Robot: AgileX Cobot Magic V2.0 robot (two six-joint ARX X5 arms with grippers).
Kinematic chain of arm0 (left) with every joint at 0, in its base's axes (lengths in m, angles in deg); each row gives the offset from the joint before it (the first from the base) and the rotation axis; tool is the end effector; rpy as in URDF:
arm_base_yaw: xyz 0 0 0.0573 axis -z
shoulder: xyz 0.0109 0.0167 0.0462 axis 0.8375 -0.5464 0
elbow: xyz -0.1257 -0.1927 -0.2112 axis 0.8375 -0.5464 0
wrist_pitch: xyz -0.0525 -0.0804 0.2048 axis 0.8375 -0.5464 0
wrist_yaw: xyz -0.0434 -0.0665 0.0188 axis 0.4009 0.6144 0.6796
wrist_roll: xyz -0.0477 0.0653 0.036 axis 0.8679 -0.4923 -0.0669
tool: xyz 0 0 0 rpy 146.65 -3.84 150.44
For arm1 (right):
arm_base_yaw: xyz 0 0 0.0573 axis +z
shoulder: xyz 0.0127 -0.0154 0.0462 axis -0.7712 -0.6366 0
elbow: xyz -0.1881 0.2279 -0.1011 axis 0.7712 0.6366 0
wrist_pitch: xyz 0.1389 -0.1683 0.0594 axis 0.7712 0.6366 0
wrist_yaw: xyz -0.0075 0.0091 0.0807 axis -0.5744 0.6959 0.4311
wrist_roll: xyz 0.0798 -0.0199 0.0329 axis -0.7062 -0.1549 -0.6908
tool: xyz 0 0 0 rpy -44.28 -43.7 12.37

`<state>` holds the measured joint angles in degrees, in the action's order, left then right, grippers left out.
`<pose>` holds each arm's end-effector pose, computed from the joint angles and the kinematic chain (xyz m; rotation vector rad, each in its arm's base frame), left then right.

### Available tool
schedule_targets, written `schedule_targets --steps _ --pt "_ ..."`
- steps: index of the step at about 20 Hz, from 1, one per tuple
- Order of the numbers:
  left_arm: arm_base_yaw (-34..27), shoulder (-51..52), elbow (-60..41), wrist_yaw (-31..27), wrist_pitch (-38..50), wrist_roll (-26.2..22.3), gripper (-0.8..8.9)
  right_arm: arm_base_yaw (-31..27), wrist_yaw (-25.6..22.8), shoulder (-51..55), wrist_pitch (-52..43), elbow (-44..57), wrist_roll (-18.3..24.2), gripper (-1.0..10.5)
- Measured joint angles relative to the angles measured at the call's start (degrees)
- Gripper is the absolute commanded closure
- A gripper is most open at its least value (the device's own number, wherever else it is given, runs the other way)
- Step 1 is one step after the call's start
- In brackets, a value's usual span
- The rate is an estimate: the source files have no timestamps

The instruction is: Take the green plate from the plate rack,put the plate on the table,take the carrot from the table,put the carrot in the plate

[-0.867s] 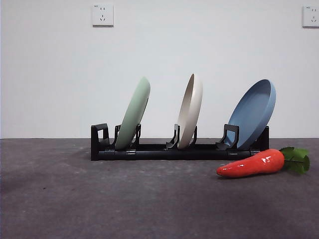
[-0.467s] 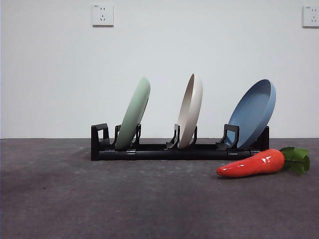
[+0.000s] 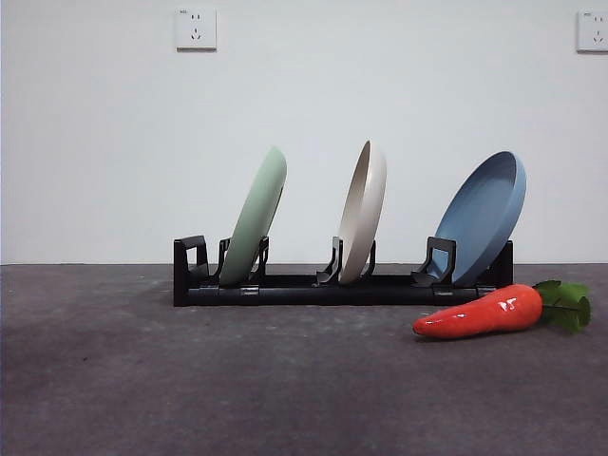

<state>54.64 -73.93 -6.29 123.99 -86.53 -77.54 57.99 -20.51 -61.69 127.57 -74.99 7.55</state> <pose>0.0457 -0.0463 0.3249 -0.2605 0.5797 -0.6125 0.0754 0.0356 0.3172 0.1167 0.8784 0.4299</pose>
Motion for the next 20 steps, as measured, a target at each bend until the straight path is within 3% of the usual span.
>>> schedule_targets --steps 9,14,20 --pt "0.17 -1.6 1.11 1.88 8.26 -0.48 2.49 0.0 0.0 0.0 0.02 -0.02 -0.15 3.9" --pt "3.69 -11.13 9.22 1.22 15.5 -0.48 2.52 0.0 0.0 0.0 0.02 -0.02 -0.17 3.9" --pt "14.05 -29.64 20.74 -8.96 21.22 -0.5 2.52 0.0 0.0 -0.02 0.02 -0.02 -0.17 3.9"
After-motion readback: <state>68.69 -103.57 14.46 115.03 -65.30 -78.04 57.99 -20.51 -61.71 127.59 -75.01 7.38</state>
